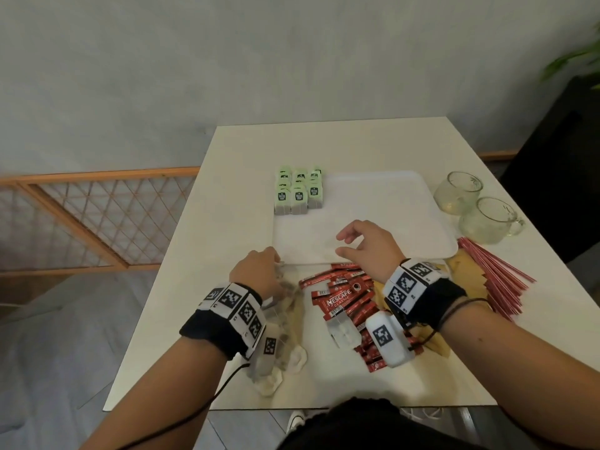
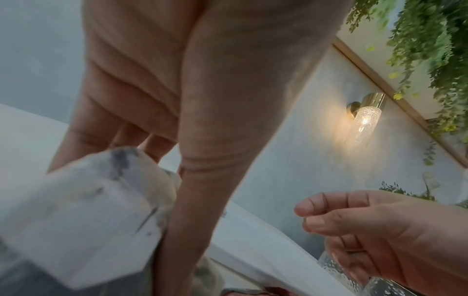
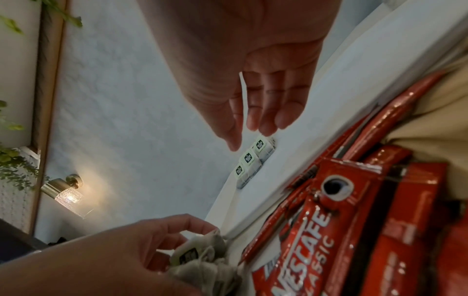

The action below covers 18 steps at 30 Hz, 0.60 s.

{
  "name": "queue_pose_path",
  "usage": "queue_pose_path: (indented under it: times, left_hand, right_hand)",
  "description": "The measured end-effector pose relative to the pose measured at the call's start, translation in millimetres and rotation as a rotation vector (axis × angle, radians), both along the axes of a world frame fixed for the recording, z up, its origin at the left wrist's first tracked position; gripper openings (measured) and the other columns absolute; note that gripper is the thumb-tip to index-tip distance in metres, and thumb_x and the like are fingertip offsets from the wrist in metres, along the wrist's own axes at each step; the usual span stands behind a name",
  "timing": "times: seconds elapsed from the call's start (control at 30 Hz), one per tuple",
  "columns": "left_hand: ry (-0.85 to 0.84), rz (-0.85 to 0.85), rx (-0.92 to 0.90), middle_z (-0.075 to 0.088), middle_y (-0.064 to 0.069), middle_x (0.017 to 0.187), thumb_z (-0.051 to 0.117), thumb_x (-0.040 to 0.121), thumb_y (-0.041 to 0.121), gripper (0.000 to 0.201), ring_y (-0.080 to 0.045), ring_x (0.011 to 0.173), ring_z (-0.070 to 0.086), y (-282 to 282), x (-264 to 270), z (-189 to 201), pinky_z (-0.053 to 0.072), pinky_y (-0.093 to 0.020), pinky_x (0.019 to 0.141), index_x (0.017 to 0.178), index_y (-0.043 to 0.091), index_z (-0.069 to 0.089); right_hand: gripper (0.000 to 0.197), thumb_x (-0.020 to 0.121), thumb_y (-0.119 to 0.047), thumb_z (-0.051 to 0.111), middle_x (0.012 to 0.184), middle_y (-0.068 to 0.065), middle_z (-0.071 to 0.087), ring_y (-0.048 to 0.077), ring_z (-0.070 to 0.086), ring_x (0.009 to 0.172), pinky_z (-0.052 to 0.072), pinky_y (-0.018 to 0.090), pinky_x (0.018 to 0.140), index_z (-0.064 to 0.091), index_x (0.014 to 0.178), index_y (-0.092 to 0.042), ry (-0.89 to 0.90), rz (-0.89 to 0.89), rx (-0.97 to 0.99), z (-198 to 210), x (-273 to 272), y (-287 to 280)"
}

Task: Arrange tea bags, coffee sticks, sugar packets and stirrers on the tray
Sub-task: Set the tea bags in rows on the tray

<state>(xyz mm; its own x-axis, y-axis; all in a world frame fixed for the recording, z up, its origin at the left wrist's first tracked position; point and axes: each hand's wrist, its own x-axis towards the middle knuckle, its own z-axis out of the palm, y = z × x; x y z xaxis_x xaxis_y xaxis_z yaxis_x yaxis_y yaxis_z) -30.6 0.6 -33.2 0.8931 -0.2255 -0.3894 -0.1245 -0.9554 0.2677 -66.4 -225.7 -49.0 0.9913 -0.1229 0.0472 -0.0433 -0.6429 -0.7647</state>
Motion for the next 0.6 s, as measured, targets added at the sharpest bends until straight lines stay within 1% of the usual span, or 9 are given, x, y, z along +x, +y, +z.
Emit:
queue_pose_path:
  times: [0.07,0.17,0.23,0.3,0.4,0.43,0.5,0.57,0.6]
  left_hand:
    - [-0.035,-0.020,-0.032,0.060,-0.001,0.112,0.072,0.079,0.021,0.035,-0.020,0.099,0.059,0.1,1.2,1.8,0.049,-0.030,0.078,0.112,0.023,0.059]
    - [-0.086,-0.056,-0.106,0.062,0.002,0.100,0.071,0.081,0.017,0.019,-0.018,0.091,0.060,-3.4,-0.4,7.0,0.047,-0.028,0.073,0.098,0.022,0.064]
    - [-0.110,-0.062,-0.192,0.061,0.004,0.090,0.072,0.080,0.016,0.014,-0.015,0.082,0.060,-8.3,-0.7,9.6,0.047,-0.026,0.068,0.090,0.023,0.064]
    - [-0.107,-0.070,-0.306,0.063,0.003,0.083,0.072,0.079,0.014,0.014,-0.013,0.070,0.059,-14.0,0.0,12.7,0.050,-0.027,0.063,0.084,0.022,0.064]
    - [-0.050,-0.079,-0.470,0.062,0.005,0.071,0.075,0.080,0.015,0.013,-0.012,0.062,0.061,-22.1,0.9,17.8,0.057,-0.032,0.063,0.082,0.019,0.062]
    - [-0.027,-0.082,-0.515,0.060,0.006,0.067,0.076,0.080,0.016,0.015,-0.011,0.060,0.061,-24.4,1.0,19.5,0.058,-0.030,0.061,0.081,0.019,0.061]
    - [0.012,-0.089,-0.581,0.059,0.005,0.065,0.078,0.079,0.017,0.020,-0.010,0.059,0.060,-28.4,1.1,22.0,0.058,-0.025,0.058,0.079,0.020,0.059]
    - [0.050,-0.089,-0.613,0.059,0.002,0.072,0.080,0.078,0.016,0.022,-0.013,0.065,0.061,-31.7,3.4,23.1,0.059,-0.030,0.065,0.085,0.018,0.060]
    - [0.060,-0.092,-0.608,0.060,0.004,0.075,0.081,0.076,0.015,0.026,-0.013,0.068,0.060,-32.5,4.9,23.1,0.059,-0.031,0.068,0.091,0.018,0.060]
  right_hand:
    - [0.017,0.081,-0.021,0.074,0.092,-0.008,0.061,0.005,0.053,0.066,0.045,0.025,0.072,0.064,0.093,-0.028,0.017,0.014,0.018,-2.1,-2.9,1.4]
    - [0.017,0.081,-0.023,0.074,0.090,-0.008,0.065,0.006,0.055,0.063,0.044,0.023,0.069,0.064,0.093,-0.028,0.065,0.054,0.047,-4.8,-7.0,5.1]
    - [0.020,0.081,-0.029,0.075,0.092,-0.009,0.065,0.007,0.059,0.064,0.044,0.019,0.067,0.064,0.098,-0.029,0.103,0.108,0.071,-4.4,-9.4,8.6]
    - [0.029,0.078,-0.034,0.077,0.098,-0.010,0.065,0.006,0.063,0.068,0.047,0.017,0.067,0.064,0.105,-0.032,0.137,0.165,0.104,-2.6,-11.5,12.8]
    - [0.044,0.076,-0.036,0.079,0.106,-0.015,0.065,0.011,0.067,0.076,0.054,0.021,0.072,0.061,0.117,-0.035,0.142,0.253,0.142,0.6,-13.7,16.6]
    - [0.041,0.078,-0.035,0.077,0.101,-0.015,0.067,0.011,0.067,0.076,0.054,0.023,0.071,0.063,0.116,-0.033,0.121,0.268,0.150,1.3,-14.2,17.1]
    - [0.022,0.086,-0.031,0.070,0.087,-0.010,0.071,0.010,0.068,0.073,0.055,0.027,0.071,0.067,0.107,-0.025,0.066,0.250,0.159,3.5,-14.6,17.2]
    - [0.007,0.091,-0.026,0.064,0.078,-0.002,0.072,0.012,0.069,0.070,0.057,0.037,0.074,0.067,0.094,-0.020,0.031,0.198,0.175,4.3,-12.5,14.9]
    - [0.006,0.092,-0.023,0.062,0.075,0.001,0.071,0.015,0.069,0.067,0.058,0.041,0.075,0.066,0.088,-0.019,0.027,0.176,0.197,4.6,-11.5,13.2]
